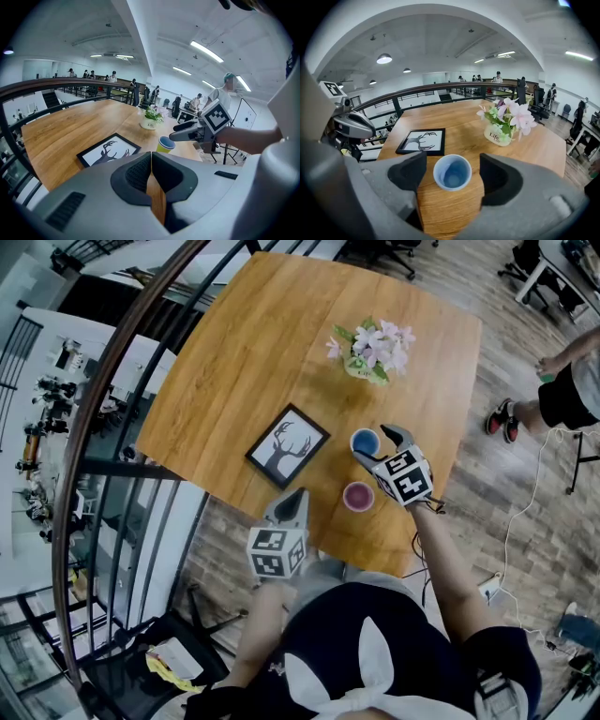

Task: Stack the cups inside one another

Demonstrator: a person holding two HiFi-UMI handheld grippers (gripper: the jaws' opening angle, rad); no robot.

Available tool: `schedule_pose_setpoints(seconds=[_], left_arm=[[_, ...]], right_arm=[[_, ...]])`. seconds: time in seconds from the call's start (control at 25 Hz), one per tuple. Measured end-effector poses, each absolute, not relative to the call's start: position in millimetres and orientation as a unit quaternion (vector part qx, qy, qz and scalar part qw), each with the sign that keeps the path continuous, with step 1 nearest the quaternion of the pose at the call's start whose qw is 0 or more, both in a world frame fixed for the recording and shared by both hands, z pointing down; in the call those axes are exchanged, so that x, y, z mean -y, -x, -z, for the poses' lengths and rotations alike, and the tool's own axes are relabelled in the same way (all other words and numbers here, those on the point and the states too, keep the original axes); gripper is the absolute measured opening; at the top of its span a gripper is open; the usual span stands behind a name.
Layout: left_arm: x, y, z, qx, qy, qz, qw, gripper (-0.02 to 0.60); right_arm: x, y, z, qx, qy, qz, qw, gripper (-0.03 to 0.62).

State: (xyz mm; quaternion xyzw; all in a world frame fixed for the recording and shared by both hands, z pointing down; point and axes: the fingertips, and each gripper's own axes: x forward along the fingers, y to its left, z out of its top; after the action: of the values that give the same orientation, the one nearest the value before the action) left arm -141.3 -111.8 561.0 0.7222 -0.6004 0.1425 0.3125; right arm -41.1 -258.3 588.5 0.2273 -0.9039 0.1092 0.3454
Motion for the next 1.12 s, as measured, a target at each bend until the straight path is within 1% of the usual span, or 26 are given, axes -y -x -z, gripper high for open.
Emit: schedule_pose_setpoints(seconds=[0.6,0.84,1.12], left_arm=[[104.4,135.8,-544.0,0.598,-0.735,-0.134,0.289,0.023],[95.7,132.7,-542.6,0.594,-0.74,-0.134,0.286,0.023],[83.4,134.4,-540.9,0.594,-0.739,-0.134,0.289,0.023]], right_arm=[[226.5,32.0,-529.8,0.923,-0.241,-0.099,0.285,0.351],[195.0,30.3,-530.7,0.928,-0.225,-0.107,0.278,0.351],[158.6,30.8,-543.5,0.926,-0.204,-0.117,0.295,0.351]])
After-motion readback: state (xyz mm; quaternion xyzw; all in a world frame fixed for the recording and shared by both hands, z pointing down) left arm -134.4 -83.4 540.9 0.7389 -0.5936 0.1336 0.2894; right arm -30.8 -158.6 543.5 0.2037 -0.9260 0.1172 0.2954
